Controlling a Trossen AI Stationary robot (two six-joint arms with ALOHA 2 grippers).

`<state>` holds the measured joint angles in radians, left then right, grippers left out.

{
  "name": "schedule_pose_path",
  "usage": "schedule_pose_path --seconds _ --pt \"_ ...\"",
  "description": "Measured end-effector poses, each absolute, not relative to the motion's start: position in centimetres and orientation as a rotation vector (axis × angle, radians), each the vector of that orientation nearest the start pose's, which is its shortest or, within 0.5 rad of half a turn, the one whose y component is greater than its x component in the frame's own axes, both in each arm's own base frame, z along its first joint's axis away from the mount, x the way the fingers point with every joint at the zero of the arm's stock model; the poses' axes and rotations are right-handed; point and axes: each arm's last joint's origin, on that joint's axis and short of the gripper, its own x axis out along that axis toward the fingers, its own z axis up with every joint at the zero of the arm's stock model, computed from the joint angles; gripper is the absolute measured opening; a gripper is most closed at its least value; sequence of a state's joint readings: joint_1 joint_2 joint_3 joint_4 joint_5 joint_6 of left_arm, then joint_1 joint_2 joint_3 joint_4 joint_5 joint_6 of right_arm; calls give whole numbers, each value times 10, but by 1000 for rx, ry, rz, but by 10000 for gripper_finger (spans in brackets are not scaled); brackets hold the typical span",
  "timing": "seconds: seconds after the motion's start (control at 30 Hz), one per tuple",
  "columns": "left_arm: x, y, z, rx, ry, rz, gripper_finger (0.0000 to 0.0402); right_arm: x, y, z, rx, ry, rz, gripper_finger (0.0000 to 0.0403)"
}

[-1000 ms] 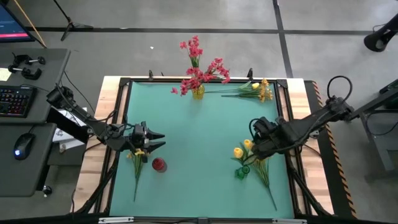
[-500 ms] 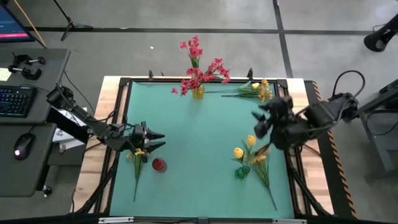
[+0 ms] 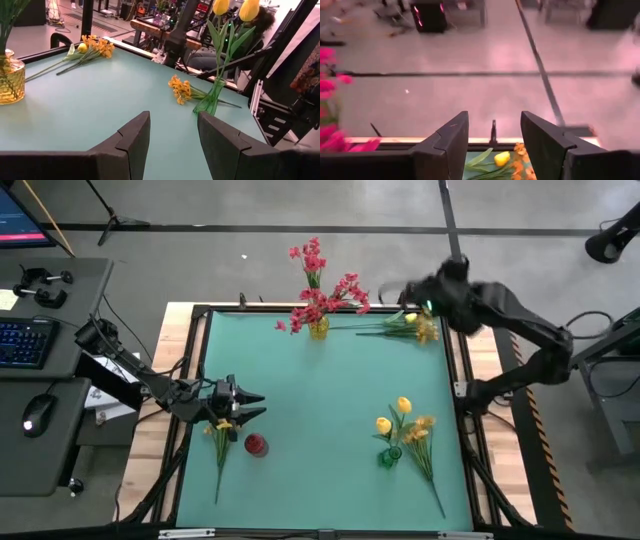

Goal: Sort flowers into vase by color
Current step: Put the yellow tulip into the green vase

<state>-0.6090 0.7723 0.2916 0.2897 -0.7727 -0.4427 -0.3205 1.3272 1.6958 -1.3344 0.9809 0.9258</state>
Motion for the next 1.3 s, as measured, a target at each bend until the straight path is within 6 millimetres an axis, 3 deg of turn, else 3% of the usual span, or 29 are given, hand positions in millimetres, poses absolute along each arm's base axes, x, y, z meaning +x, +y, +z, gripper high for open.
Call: schedule_pose_path --seconds 0.23,0.43,0.57,0.9,1.13,1.3 --pt "145 -77 211 -311 109 193 152 224 -179 391 632 208 -1278 169" --pt "145 -76 210 -305 116 193 152 232 -216 328 768 293 -1300 169" --pt "145 -76 208 -289 134 197 152 224 -221 297 866 361 -1386 169" --pt "145 -76 208 -296 134 198 152 214 -212 223 1087 257 -1443 169" --pt "145 -76 208 -296 134 197 152 216 -206 198 1183 111 -1393 169" --pt "145 -76 208 -298 132 197 152 222 -211 181 1227 136 -1416 169"
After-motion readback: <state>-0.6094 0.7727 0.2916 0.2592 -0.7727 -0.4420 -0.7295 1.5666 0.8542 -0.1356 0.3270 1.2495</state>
